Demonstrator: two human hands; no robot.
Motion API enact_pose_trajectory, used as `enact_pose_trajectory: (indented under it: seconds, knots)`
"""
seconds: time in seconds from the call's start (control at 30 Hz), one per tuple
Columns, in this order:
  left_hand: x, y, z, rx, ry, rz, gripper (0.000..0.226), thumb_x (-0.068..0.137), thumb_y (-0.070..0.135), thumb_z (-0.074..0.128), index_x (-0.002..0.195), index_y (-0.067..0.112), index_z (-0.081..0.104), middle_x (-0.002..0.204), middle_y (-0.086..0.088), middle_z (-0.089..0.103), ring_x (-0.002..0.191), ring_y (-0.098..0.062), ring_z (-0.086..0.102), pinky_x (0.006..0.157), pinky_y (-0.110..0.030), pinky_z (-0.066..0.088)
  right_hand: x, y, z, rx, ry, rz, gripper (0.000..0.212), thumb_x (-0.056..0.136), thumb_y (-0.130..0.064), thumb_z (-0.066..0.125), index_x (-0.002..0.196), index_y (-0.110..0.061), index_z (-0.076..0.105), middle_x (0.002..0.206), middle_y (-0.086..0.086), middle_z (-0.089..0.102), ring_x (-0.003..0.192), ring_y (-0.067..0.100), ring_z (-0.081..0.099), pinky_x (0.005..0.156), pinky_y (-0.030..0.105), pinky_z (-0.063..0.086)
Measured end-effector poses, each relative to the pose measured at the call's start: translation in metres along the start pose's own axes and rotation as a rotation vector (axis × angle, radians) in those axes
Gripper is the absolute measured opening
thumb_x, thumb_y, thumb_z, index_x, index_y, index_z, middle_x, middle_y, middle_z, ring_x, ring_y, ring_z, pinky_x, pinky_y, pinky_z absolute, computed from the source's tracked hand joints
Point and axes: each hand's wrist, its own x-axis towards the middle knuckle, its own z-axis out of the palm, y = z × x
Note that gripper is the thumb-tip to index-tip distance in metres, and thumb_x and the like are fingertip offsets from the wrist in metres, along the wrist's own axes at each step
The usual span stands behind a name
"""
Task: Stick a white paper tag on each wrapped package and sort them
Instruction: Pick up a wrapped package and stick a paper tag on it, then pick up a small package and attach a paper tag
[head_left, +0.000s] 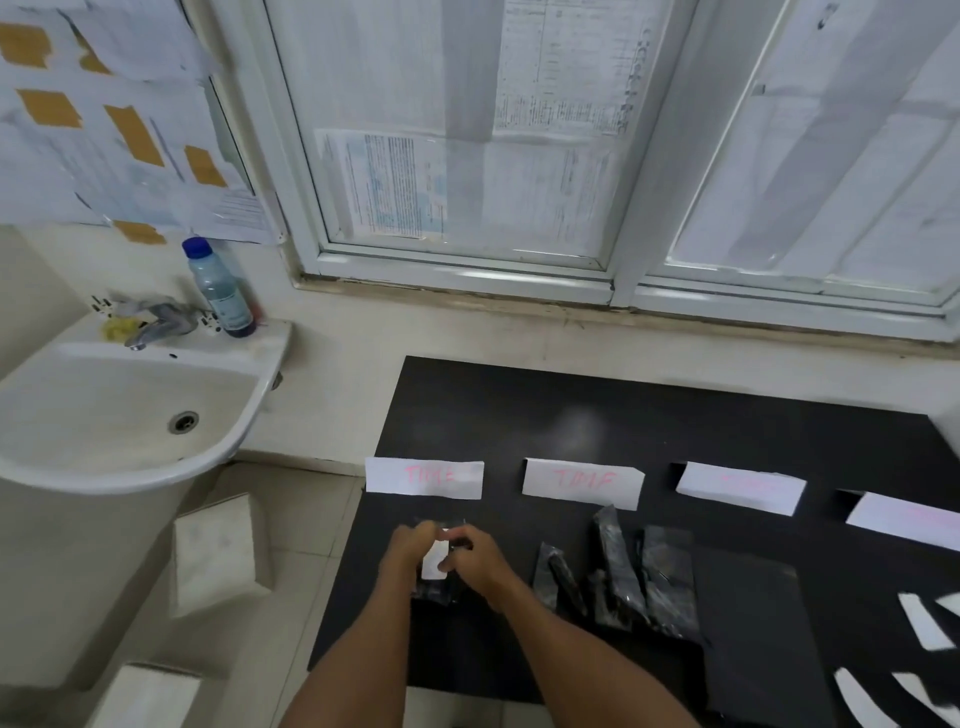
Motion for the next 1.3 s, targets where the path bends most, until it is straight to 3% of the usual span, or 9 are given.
enact_pose_trajectory:
  seconds: [0.17, 0.27, 0.53, 0.67, 0.77, 0.87, 0.97, 1.1, 1.3]
  knots:
    - [-0.004, 0.008, 0.018, 0.314, 0.193, 0.167, 0.069, 0.076, 0.033, 0.059, 0.140, 0.020, 0.038, 0.143, -0.013, 0.042, 0.133, -0.034, 0.037, 0.106, -0.055, 0.036, -0.002, 0.005, -0.034, -0.305, 0.377, -0.094, 0.029, 0.074, -0.003, 0.058, 0.102, -0.007, 0.064, 0.107, 0.011, 0.064, 0.100, 0.024, 0.059, 0.088, 0.028, 0.048]
    - [-0.015, 0.018, 0.033, 0.391, 0.137, 0.267, 0.058, 0.079, 0.030, 0.054, 0.136, 0.021, 0.045, 0.139, -0.010, 0.046, 0.129, -0.032, 0.041, 0.104, -0.052, 0.039, -0.013, 0.021, -0.061, -0.582, 0.486, 0.004, 0.030, 0.081, -0.009, 0.055, 0.111, -0.010, 0.054, 0.118, 0.011, 0.052, 0.112, 0.028, 0.051, 0.093, 0.033, 0.044]
    - [-0.011, 0.014, 0.072, 0.412, -0.016, 0.339, 0.055, 0.081, 0.024, 0.059, 0.134, 0.021, 0.050, 0.141, -0.007, 0.048, 0.130, -0.029, 0.045, 0.106, -0.050, 0.040, -0.038, 0.063, -0.082, -0.821, 0.228, 0.102, 0.060, 0.089, -0.019, 0.061, 0.140, -0.011, 0.031, 0.133, 0.016, 0.053, 0.119, 0.030, 0.055, 0.097, 0.035, 0.045]
    - [-0.025, 0.020, 0.083, 0.411, 0.057, 0.467, 0.050, 0.080, 0.021, 0.060, 0.129, 0.023, 0.054, 0.133, -0.005, 0.054, 0.123, -0.026, 0.050, 0.101, -0.043, 0.044, -0.050, 0.050, -0.091, -0.606, 0.363, -0.025, 0.051, 0.087, -0.015, 0.058, 0.134, -0.014, 0.037, 0.121, 0.014, 0.061, 0.108, 0.028, 0.061, 0.090, 0.034, 0.049]
    - [-0.038, 0.041, 0.110, 0.281, -0.074, 0.538, 0.044, 0.081, 0.011, 0.052, 0.124, 0.017, 0.059, 0.127, -0.009, 0.059, 0.112, -0.027, 0.057, 0.097, -0.038, 0.048, -0.064, 0.029, -0.117, -0.226, 0.544, -0.095, 0.047, 0.091, -0.013, 0.052, 0.136, -0.017, 0.041, 0.120, 0.006, 0.060, 0.107, 0.020, 0.058, 0.091, 0.028, 0.047]
    - [-0.048, 0.068, 0.155, 0.188, -0.244, 0.485, 0.047, 0.071, 0.008, 0.054, 0.116, 0.010, 0.065, 0.111, -0.012, 0.068, 0.098, -0.027, 0.064, 0.085, -0.038, 0.054, -0.075, 0.011, -0.160, -0.039, 0.702, -0.111, 0.051, 0.085, -0.013, 0.059, 0.134, -0.018, 0.047, 0.115, 0.011, 0.065, 0.105, 0.025, 0.063, 0.091, 0.033, 0.051]
    - [-0.088, 0.089, 0.215, 0.085, -0.345, 0.491, 0.041, 0.070, 0.000, 0.056, 0.108, 0.008, 0.069, 0.094, -0.018, 0.071, 0.079, -0.028, 0.066, 0.068, -0.039, 0.059, -0.097, 0.018, -0.224, -0.048, 0.795, -0.153, 0.039, 0.077, -0.008, 0.065, 0.115, -0.012, 0.062, 0.104, 0.011, 0.070, 0.098, 0.027, 0.066, 0.090, 0.035, 0.052]
    - [-0.142, 0.100, 0.302, 0.031, -0.418, 0.593, 0.024, 0.079, -0.008, 0.062, 0.095, 0.009, 0.069, 0.090, -0.017, 0.071, 0.081, -0.030, 0.068, 0.071, -0.039, 0.061, -0.140, 0.043, -0.312, -0.036, 0.858, -0.186, 0.026, 0.085, -0.015, 0.067, 0.108, -0.004, 0.065, 0.099, 0.009, 0.071, 0.087, 0.019, 0.068, 0.080, 0.023, 0.053]
    - [-0.196, 0.116, 0.441, -0.077, -0.509, 0.535, 0.033, 0.079, -0.012, 0.062, 0.108, 0.004, 0.066, 0.099, -0.019, 0.069, 0.090, -0.031, 0.068, 0.078, -0.047, 0.060, -0.187, 0.122, -0.440, -0.056, 0.915, -0.141, 0.026, 0.090, -0.024, 0.062, 0.108, -0.005, 0.065, 0.101, 0.010, 0.071, 0.087, 0.016, 0.064, 0.068, 0.005, 0.042]
